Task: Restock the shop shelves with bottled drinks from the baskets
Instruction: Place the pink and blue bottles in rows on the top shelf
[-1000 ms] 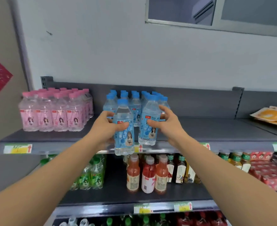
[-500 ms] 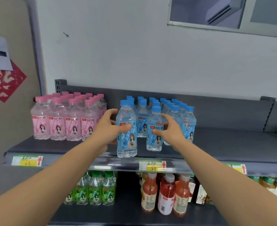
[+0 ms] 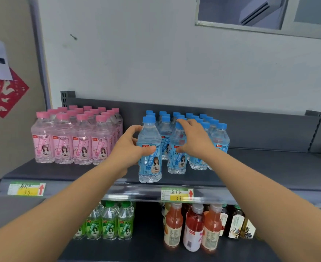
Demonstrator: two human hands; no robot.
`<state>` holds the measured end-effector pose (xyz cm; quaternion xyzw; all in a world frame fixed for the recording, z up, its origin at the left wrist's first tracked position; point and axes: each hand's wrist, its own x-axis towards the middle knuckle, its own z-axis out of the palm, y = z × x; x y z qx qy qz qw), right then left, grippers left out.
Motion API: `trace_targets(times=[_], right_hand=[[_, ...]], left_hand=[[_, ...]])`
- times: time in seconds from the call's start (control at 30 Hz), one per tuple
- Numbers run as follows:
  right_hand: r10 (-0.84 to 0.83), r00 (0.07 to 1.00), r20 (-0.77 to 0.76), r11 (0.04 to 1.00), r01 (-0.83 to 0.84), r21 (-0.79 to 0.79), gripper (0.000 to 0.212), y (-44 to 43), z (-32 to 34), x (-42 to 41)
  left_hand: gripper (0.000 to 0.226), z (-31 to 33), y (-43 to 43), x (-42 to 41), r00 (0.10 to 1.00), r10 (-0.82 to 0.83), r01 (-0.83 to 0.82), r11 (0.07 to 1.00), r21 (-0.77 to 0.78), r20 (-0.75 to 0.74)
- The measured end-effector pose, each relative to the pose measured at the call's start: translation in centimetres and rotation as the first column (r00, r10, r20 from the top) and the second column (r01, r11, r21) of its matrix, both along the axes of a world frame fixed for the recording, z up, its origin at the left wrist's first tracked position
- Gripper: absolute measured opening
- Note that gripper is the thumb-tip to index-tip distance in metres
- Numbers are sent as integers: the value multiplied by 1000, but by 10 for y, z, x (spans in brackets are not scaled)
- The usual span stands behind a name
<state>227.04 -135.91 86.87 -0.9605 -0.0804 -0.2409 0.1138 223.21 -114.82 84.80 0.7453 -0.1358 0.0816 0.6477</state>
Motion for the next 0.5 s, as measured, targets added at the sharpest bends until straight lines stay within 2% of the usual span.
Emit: trace_targets(times=[0.13,0.27,0.5], right_hand=[[-41,999,17,994,42,-98,95,-4,10,6],[-172,979,109,938,196,-286,90,-15,13,11],[-182,971,156,908,227,-353,87,-20,13,19]], left_hand=[[53,2,-3,2,998,-1,-1,999,36,67],[57,4,-6,3,990,2,-17,994,106,138],[57,10,-24,8,965,11,-72,972,225,262]])
